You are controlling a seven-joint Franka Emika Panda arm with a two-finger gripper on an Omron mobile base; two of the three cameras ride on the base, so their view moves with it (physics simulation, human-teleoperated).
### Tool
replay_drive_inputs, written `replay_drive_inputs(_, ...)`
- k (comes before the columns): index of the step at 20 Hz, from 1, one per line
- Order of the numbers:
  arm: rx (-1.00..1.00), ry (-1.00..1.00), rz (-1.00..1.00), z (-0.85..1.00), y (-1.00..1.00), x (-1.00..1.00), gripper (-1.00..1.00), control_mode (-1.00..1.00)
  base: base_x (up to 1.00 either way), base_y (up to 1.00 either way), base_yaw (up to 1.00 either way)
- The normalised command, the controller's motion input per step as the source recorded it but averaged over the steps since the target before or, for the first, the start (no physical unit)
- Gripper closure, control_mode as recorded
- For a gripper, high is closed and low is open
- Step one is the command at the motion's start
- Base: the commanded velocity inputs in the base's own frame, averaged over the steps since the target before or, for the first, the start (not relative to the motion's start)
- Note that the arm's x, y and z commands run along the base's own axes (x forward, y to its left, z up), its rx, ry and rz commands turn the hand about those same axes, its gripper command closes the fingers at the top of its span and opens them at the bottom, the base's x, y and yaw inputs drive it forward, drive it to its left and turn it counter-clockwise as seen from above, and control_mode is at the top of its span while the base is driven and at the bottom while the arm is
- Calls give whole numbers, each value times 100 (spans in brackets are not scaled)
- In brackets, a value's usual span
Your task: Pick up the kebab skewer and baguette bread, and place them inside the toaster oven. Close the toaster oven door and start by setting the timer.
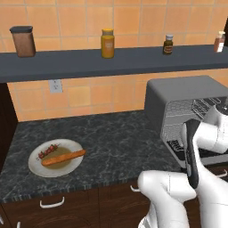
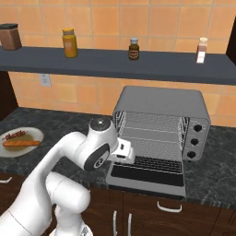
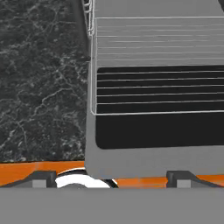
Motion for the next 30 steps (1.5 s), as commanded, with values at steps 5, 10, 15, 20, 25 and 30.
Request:
replay_drive_inputs(5, -2, -24, -6, 24, 100, -22, -100, -100, 0, 0, 0)
replay_drive_inputs(10, 0, -15, -4, 30, 100, 1, -100, -100, 0, 0, 0)
replay_drive_inputs(15, 0, -5, -6, 1, 100, -1, -100, -100, 0, 0, 0)
replay_drive_inputs(20, 0, 0, 4, -3, 100, 0, -100, -100, 0, 0, 0)
replay_drive_inputs(25, -1, 0, 22, -7, 100, 0, -100, -100, 0, 0, 0)
replay_drive_inputs(30, -16, 10, 43, -2, 97, 8, -100, -100, 0, 0, 0)
